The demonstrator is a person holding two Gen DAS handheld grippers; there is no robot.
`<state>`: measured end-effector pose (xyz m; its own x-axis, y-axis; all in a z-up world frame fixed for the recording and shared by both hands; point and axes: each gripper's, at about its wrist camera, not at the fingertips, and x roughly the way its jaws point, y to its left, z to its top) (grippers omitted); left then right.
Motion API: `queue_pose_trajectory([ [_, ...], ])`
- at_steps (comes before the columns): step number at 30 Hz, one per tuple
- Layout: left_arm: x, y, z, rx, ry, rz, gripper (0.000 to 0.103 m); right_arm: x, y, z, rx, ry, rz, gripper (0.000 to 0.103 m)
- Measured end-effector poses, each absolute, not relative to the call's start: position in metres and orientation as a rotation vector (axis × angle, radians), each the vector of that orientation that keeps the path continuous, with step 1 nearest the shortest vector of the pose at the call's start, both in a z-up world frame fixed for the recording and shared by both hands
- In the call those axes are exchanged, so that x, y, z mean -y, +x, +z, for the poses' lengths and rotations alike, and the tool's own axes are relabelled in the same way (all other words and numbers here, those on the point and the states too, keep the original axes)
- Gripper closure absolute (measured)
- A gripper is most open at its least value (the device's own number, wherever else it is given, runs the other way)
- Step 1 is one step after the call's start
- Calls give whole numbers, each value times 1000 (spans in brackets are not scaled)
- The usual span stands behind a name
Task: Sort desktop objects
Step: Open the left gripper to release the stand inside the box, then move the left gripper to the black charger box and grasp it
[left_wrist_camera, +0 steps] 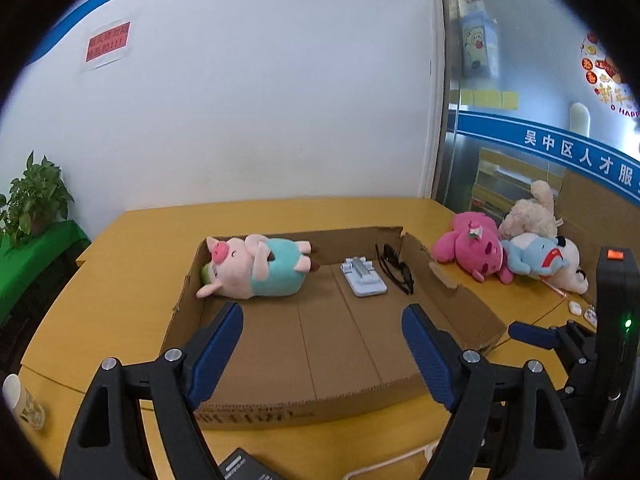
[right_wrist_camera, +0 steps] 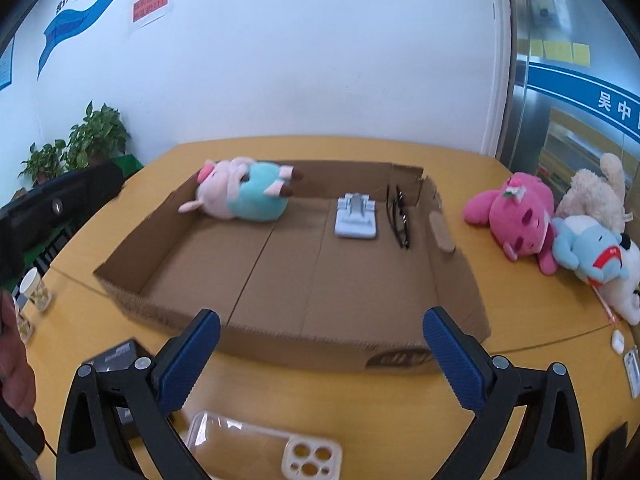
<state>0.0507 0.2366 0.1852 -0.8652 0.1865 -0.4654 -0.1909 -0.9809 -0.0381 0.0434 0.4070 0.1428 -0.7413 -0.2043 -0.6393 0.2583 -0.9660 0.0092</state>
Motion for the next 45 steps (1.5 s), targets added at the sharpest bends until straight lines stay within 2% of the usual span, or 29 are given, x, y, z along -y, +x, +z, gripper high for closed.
queue_pose_trajectory([
  [9, -240, 94, 153, 62, -795, 2872, 21, -414, 82, 122, -136, 943, -2693, 0],
  [12, -236, 106, 136, 66, -859, 2872, 21, -429, 90, 106, -123, 997, -2648, 0],
  [16, -224, 118, 103, 172, -986, 2773, 21, -456, 96, 69, -83, 1153, -2629, 0],
  [20, -230, 125, 76, 106, -1083, 2735, 22, -470, 100, 37, -9, 1247, -2577, 1],
  [22, -234, 127, 66, 75, -1126, 2718, 22, -466, 101, 32, -28, 1256, -2570, 3],
  [24, -237, 129, 59, 85, -1149, 2688, 22, -461, 100, 28, -44, 1264, -2540, 13],
  [26, -237, 129, 55, 85, -1160, 2662, 22, -454, 100, 25, -43, 1266, -2498, 14],
  [31, -242, 127, 53, 70, -1145, 2605, 23, -439, 105, 14, -68, 1278, -2365, 12],
  [36, -255, 117, 39, 101, -1212, 2459, 23, -435, 120, 10, -134, 1241, -2318, 1],
  [45, -257, 105, 16, 173, -1312, 2340, 23, -457, 124, 12, -87, 1256, -2347, 1],
])
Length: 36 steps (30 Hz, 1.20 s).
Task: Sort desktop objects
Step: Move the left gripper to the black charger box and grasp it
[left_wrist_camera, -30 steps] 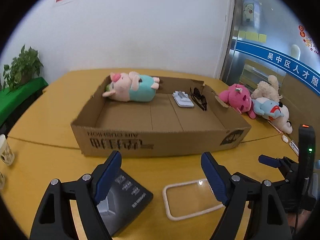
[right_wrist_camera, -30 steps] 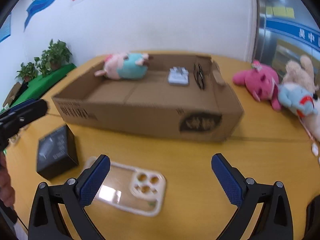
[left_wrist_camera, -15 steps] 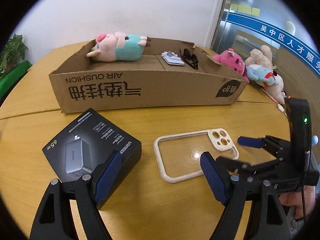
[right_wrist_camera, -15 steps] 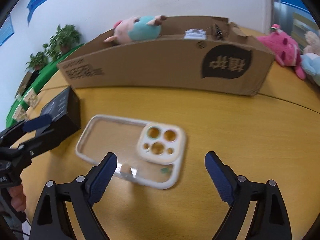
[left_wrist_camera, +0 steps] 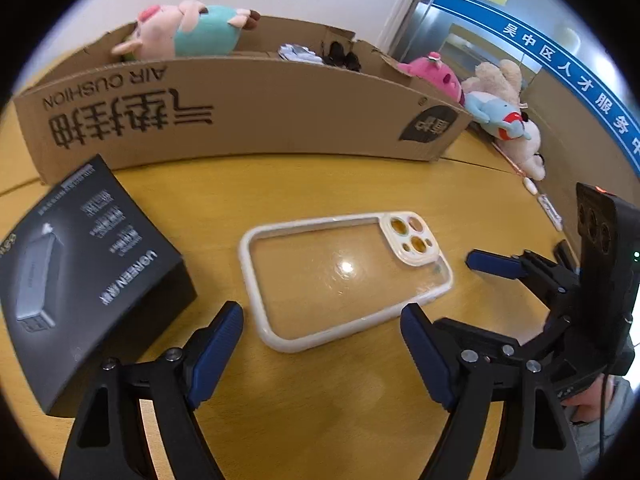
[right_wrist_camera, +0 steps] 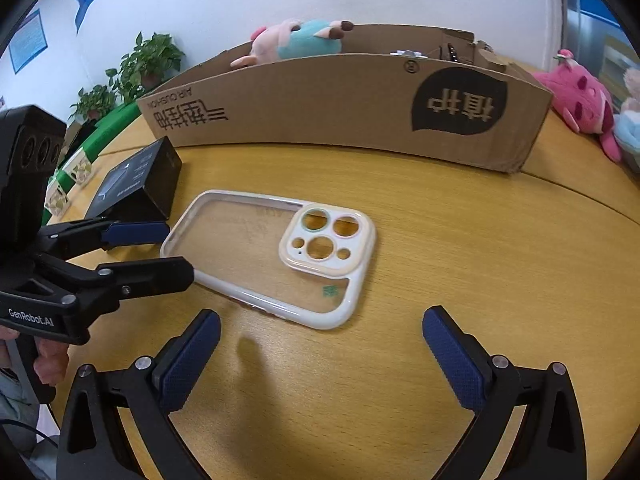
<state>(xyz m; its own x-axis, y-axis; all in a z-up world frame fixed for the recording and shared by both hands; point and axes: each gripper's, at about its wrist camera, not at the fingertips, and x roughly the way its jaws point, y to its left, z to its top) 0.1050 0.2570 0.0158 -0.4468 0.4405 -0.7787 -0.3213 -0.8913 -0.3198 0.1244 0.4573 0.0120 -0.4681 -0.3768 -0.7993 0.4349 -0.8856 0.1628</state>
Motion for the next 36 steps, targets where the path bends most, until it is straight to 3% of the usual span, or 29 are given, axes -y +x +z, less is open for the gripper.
queue_pose_trajectory([
  [6, -239, 121, 47, 220, -1225, 2404, 24, -459, 125, 20, -54, 1235, -2346, 1],
  [12, -170, 135, 87, 374, -1137, 2573, 23, -422, 123, 45, -162, 1105, -2255, 1],
  [23, -91, 113, 34, 663, -1317, 2552, 23, -279, 102, 42, -382, 995, -1922, 1],
  [27, -86, 104, 25, 669, -1343, 2549, 24, -249, 101, 27, -431, 1038, -1835, 1],
  [32, -80, 106, 21, 645, -1329, 2510, 26, -251, 127, 36, -349, 980, -1745, 1],
  [36, -79, 102, 18, 658, -1304, 2474, 34, -246, 125, 34, -469, 940, -1907, 1],
])
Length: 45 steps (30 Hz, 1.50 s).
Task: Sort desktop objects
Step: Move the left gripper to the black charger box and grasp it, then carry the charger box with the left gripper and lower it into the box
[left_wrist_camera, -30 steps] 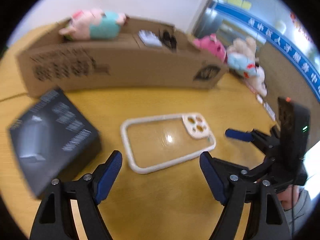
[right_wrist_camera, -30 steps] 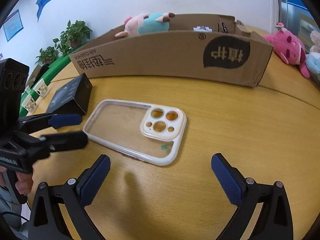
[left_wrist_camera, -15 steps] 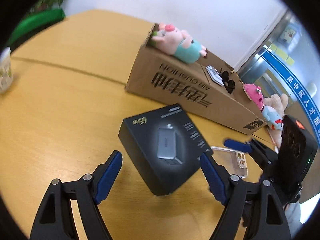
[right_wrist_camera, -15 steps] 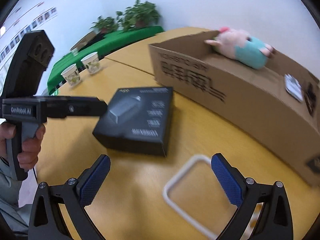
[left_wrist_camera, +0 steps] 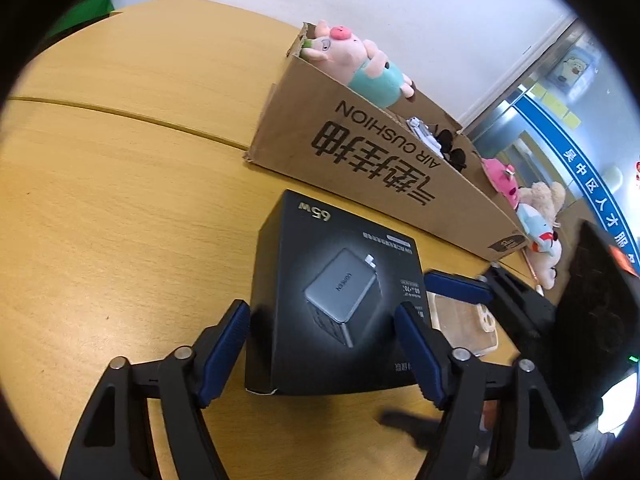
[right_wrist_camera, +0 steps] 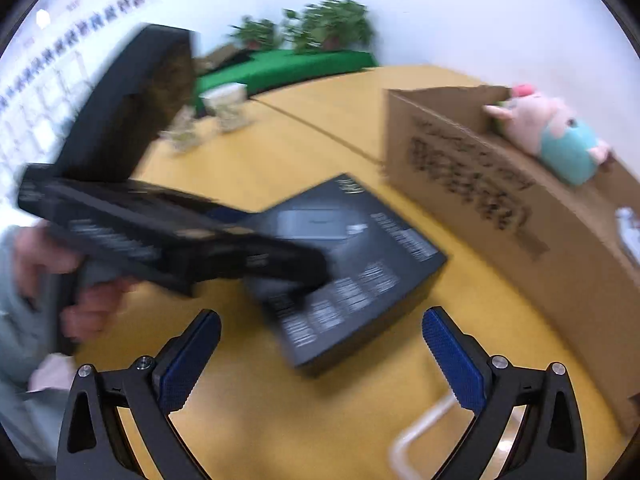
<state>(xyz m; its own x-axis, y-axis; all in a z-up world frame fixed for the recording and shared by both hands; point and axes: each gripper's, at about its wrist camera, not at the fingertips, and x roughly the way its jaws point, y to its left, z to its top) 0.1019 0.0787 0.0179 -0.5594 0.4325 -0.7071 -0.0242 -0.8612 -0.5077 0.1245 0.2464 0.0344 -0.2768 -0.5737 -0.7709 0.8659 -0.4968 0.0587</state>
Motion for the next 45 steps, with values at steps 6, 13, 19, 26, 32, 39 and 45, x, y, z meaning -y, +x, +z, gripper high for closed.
queue_pose_trajectory([
  [6, -82, 101, 25, 611, -1291, 2495, 41, -236, 115, 20, -461, 988, -1960, 14],
  [13, -102, 101, 56, 535, -1201, 2560, 46, -248, 121, 39, -408, 947, -2052, 17],
  [19, -125, 86, 108, 428, -1047, 2590, 46, -270, 116, 89, -389, 828, -2184, 17],
  [26, -146, 43, 165, 309, -875, 2589, 46, -290, 87, 151, -382, 729, -2300, 17],
  [32, -153, -8, 195, 222, -820, 2600, 46, -292, 36, 187, -375, 702, -2329, 17],
  [39, -139, -69, 196, 234, -866, 2606, 46, -281, -29, 195, -354, 756, -2289, 17],
  [45, -122, -119, 167, 263, -997, 2595, 46, -261, -91, 169, -305, 873, -2206, 17],
])
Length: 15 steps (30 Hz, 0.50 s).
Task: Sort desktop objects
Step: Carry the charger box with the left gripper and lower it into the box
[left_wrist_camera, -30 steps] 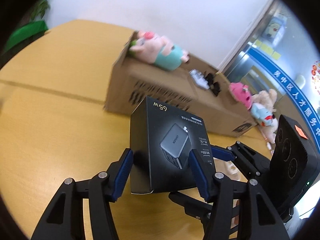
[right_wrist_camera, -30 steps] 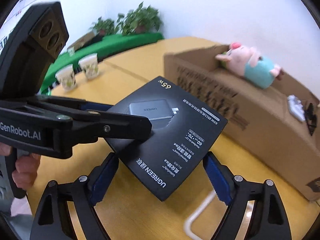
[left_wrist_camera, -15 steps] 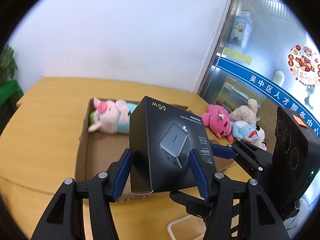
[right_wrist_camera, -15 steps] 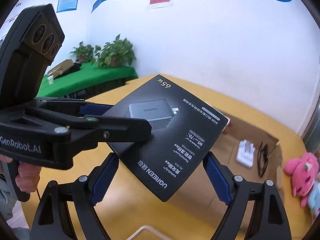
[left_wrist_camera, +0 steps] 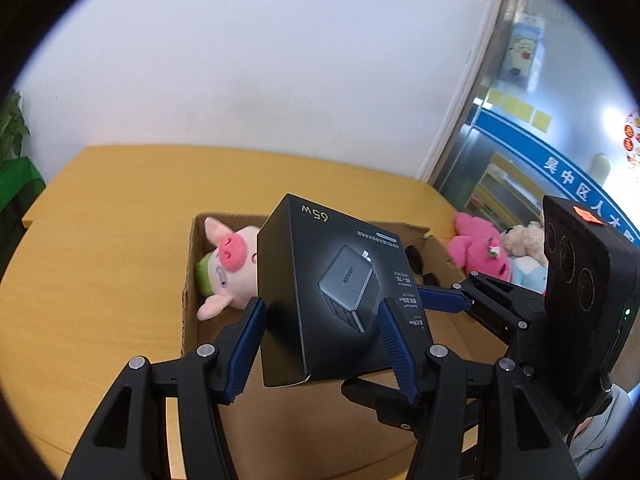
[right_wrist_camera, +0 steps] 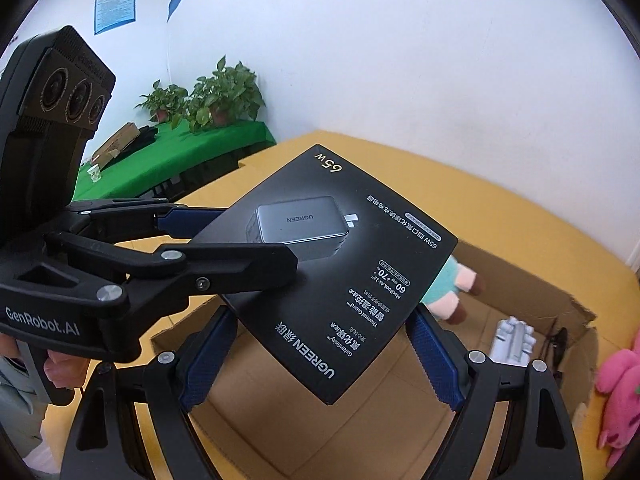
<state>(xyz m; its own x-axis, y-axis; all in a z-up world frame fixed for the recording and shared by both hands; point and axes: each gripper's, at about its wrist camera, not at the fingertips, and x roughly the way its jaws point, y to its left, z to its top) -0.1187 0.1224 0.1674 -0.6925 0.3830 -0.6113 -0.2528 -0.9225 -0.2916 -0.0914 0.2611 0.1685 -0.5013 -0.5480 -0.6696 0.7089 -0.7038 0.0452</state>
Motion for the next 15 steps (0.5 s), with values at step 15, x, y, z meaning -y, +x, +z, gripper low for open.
queue_pose_trajectory([
  [15, -114, -159, 82, 298, -1391, 2537, 46, -230, -166, 67, -198, 1287, -1937, 17],
])
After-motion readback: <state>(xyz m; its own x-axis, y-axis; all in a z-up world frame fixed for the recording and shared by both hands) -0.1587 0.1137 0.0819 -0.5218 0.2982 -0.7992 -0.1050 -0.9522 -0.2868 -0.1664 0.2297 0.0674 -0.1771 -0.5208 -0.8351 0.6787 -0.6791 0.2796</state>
